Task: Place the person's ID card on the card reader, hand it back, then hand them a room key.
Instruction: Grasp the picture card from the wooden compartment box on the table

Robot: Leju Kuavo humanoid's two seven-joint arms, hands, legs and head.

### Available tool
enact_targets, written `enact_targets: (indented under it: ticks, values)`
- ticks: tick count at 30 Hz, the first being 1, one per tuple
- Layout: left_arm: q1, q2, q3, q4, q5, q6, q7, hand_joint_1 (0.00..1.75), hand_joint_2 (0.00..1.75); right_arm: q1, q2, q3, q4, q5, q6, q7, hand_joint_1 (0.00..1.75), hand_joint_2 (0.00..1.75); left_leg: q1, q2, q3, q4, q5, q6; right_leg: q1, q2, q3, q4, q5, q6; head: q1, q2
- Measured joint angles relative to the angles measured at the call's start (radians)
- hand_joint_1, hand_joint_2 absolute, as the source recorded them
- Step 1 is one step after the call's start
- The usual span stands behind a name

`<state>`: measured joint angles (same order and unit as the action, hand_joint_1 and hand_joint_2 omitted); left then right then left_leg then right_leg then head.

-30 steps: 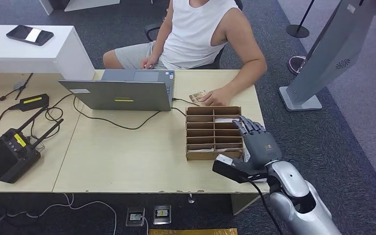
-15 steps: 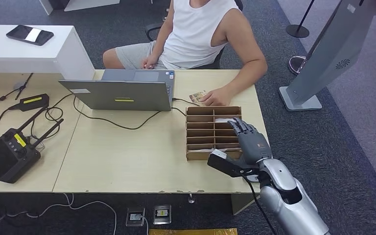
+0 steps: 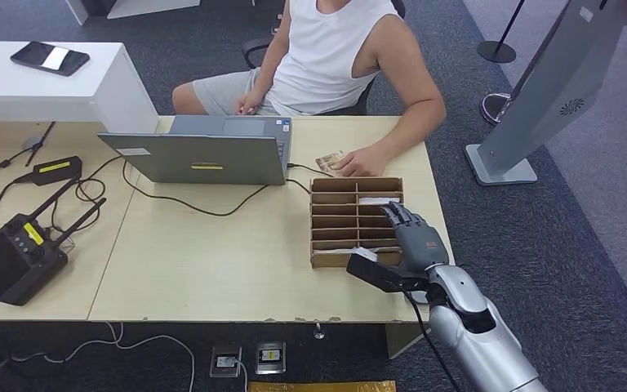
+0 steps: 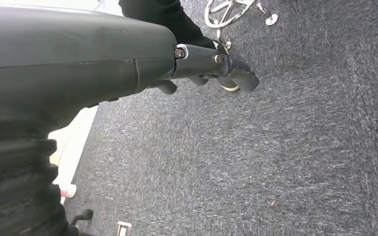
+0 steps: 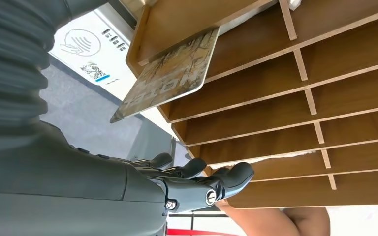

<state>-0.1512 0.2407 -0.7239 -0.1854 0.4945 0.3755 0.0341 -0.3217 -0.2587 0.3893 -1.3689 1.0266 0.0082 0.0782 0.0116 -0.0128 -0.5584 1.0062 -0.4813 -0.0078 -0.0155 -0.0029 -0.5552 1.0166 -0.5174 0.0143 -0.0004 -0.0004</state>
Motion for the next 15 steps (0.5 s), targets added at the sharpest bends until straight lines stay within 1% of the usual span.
enact_targets:
  ticks: [15]
  values:
    - [0.0, 0.0, 0.0, 0.0, 0.0, 0.002, -0.002, 0.0, 1.75, -0.008, -0.003, 0.003, 0.038, -0.056, -0.055, -0.012, 0.0, 1.75, 0.0, 0.0, 0.0, 0.0, 0.0, 0.0, 0.0, 0.0, 0.0, 0.0, 0.0, 0.0, 0.0, 0.0]
